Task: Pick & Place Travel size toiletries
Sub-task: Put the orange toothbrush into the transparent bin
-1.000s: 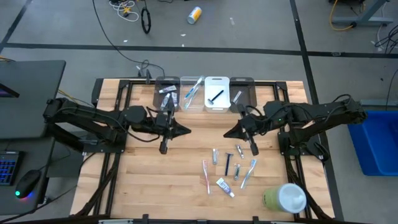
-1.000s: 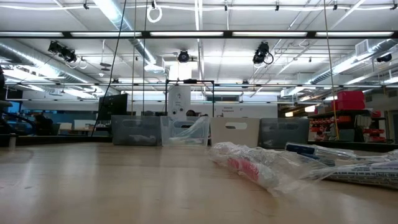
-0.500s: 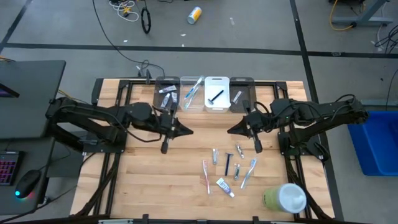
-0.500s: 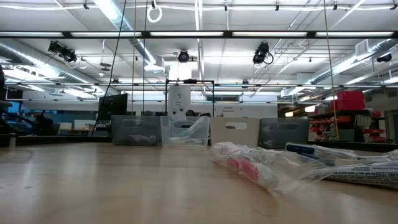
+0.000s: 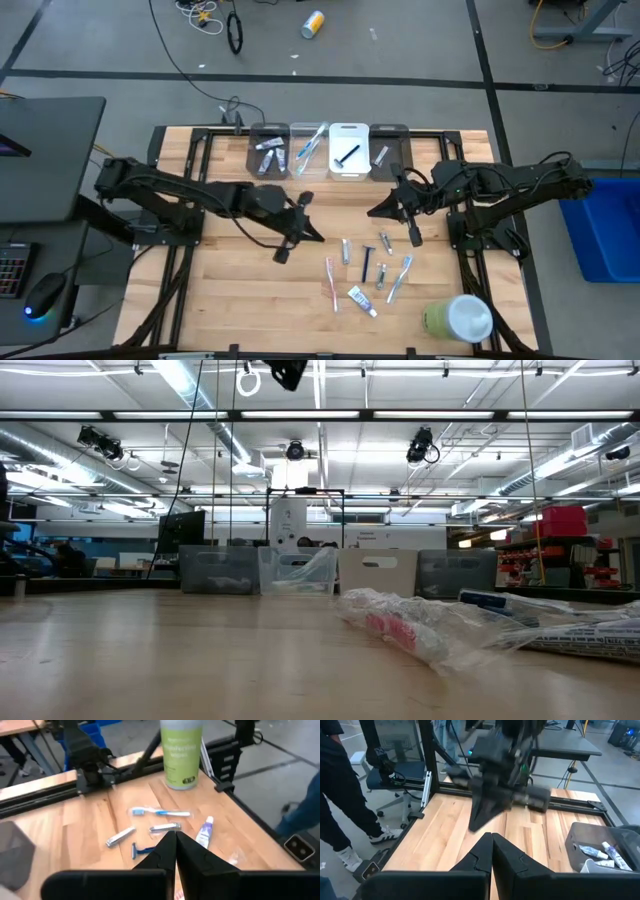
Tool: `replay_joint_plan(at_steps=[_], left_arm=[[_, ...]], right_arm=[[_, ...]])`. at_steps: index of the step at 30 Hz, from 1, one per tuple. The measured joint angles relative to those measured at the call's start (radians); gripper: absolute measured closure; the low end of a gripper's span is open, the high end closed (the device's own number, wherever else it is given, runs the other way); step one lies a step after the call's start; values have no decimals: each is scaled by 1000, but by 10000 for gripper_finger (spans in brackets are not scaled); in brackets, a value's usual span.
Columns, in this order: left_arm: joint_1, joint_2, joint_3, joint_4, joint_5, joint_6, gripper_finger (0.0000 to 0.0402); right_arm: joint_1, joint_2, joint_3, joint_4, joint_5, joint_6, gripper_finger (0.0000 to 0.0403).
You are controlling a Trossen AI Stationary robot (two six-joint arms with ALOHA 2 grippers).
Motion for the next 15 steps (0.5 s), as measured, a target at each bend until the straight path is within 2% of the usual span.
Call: replay_joint_plan(at_steps=[8,15], left_arm=[[0,48,-1,-11,34,36,396],[0,48,18,-47,64,116,351]], right_arm=[[0,0,0,-16,37,25,392],[0,0,0,-23,37,26,393]])
